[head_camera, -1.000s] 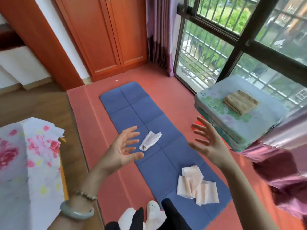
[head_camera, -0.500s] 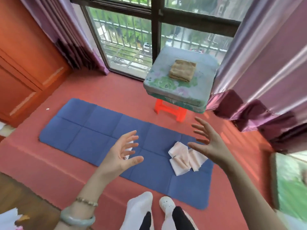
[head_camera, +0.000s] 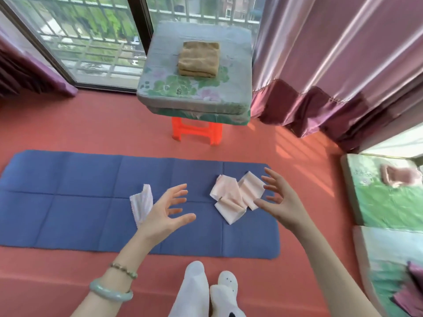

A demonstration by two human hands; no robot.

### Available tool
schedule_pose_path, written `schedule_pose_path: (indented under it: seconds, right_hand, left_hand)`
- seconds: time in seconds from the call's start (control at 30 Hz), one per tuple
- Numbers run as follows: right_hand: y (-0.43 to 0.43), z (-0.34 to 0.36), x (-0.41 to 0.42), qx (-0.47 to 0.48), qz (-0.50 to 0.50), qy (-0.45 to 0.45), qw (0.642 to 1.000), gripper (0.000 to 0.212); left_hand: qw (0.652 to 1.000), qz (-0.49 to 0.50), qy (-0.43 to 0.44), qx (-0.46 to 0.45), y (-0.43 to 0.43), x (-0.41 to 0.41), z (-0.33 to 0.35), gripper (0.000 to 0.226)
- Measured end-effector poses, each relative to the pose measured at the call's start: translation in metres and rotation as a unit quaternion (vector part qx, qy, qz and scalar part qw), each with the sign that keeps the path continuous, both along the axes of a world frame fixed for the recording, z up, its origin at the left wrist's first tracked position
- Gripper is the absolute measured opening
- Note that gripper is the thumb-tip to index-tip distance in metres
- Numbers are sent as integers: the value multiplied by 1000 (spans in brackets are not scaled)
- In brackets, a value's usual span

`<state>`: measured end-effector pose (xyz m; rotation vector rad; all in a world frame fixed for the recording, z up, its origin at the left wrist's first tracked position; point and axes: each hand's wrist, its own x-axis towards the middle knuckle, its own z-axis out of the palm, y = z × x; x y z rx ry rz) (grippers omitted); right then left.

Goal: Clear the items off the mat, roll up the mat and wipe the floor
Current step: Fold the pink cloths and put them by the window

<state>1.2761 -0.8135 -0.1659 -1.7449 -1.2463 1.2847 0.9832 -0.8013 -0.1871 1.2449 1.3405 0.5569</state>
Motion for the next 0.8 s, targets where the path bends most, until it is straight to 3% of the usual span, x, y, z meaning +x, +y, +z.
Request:
schedule_pose_path:
  seconds: [0.1,0.23,0.57,0.8]
  right_hand:
    - [6,-62,10,-10,-27,-3,1000,81]
    - [17,-159,28,-13,-43,-13,999,67]
    - [56,-458,77,9,-55,-77,995,57]
    - [76,-617,88,-11,-49,-135,990,53]
  left_hand:
    - [1000,-9,9,-11,14,16,-71,65]
    - [999,-21,23,-31,33,33,-182,62]
    - [994,-91,66,-5,85,91,-485,56]
    - [969,-138,188,84,107,116,-638,53]
